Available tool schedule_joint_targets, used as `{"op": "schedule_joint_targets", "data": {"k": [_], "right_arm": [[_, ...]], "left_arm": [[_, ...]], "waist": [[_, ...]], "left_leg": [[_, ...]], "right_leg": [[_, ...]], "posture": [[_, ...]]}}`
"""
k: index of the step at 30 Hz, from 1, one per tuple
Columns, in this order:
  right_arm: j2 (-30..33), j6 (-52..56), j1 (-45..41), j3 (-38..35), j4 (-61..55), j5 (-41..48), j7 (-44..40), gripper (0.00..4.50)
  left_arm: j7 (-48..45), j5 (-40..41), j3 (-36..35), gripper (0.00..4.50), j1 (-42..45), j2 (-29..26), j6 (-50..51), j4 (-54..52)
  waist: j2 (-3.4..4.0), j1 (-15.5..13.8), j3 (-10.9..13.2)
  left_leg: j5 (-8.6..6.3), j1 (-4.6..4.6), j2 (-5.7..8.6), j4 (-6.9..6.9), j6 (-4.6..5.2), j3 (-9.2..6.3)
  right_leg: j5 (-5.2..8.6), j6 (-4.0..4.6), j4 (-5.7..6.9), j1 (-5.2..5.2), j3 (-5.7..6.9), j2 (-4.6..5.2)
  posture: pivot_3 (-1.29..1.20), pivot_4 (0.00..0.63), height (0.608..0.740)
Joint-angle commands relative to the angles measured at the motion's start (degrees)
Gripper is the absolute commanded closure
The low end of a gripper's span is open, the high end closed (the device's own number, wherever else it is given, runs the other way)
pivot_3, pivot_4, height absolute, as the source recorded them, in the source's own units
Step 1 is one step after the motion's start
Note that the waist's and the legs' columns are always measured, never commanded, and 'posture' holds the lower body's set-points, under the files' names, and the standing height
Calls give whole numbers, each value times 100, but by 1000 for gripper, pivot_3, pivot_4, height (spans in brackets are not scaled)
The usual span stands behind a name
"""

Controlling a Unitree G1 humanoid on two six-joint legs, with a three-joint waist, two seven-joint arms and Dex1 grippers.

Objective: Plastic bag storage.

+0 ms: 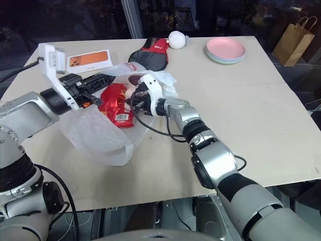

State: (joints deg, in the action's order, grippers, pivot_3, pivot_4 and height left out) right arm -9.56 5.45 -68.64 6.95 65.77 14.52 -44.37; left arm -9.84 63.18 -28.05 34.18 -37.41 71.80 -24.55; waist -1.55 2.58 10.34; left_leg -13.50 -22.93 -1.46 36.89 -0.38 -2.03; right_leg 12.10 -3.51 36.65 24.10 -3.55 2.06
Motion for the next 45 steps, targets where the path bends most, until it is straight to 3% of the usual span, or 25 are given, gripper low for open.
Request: {"op": "schedule_joint_targets", "data": {"k": [1,3,4,12,13,17,22,26,31,40,45], "right_arm": [[-623,-615,-82,151,-510,-391,403,2057],[-479,-726,140,242,-973,-488,427,1127],[-283,-392,463,308,-1734,-367,219,559],[1248,2161,2497,674,-6619,-35,45,559],[1425,2468,2668,638,-7087,25,112,559],[1896,3336,2987,393,-8204,73,615,559],[1590,3390,2932,682,-7816,102,816,559],[808,2483,2295,1100,-5923,-311,849,559],[1054,1410,1681,1701,-4554,-1223,633,559],[2104,1376,2235,1698,-5570,-1877,692,559],[1984,2353,2498,890,-6864,-988,612,559]], "left_arm": [[56,-189,99,4500,32,55,-405,107],[32,-292,153,4500,12,77,-550,245],[36,-371,160,4500,29,118,-655,397],[-244,-873,504,4500,141,301,-1250,1100],[-319,-914,572,4500,165,326,-1298,1146],[-510,-1033,721,4500,253,381,-1437,1310],[-641,-1033,789,4500,295,430,-1487,1368],[-795,-687,789,4500,293,489,-1311,1103],[-679,-475,672,4500,189,426,-1186,845],[-505,-612,722,4500,24,351,-1269,792],[-541,-777,844,4500,150,412,-1365,994]], "waist": [[1,-1,1],[1,-2,1],[1,-2,0],[0,-73,-2],[-1,-67,-2],[0,-45,-2],[0,6,-2],[-2,12,-2],[-2,-42,-3],[-3,-24,-3],[-3,-3,-3]], "left_leg": [[0,0,0,-1,0,0],[2,-4,0,-1,-3,1],[3,-7,0,-1,-5,1],[4,-38,7,1,-10,-10],[6,-84,12,28,-14,-24],[7,-90,13,32,-15,-25],[8,-77,5,32,-15,-21],[9,-78,2,34,-15,-20],[9,-84,4,39,-16,-18],[19,-89,13,35,-32,-24],[13,-86,8,34,-23,-24]], "right_leg": [[0,0,0,1,0,0],[0,0,3,7,-1,0],[0,0,4,12,-1,0],[0,1,0,27,15,15],[0,1,12,65,29,19],[0,0,17,71,30,19],[0,0,28,72,21,4],[0,0,29,72,18,-1],[-1,0,21,71,19,5],[-1,0,20,73,28,18],[-1,0,24,74,23,10]], "posture": [[0,150,740],[0,150,740],[0,150,740],[0,150,740],[0,150,740],[0,150,740],[0,150,740],[0,150,740],[0,150,740],[0,150,740],[0,150,740]]}}
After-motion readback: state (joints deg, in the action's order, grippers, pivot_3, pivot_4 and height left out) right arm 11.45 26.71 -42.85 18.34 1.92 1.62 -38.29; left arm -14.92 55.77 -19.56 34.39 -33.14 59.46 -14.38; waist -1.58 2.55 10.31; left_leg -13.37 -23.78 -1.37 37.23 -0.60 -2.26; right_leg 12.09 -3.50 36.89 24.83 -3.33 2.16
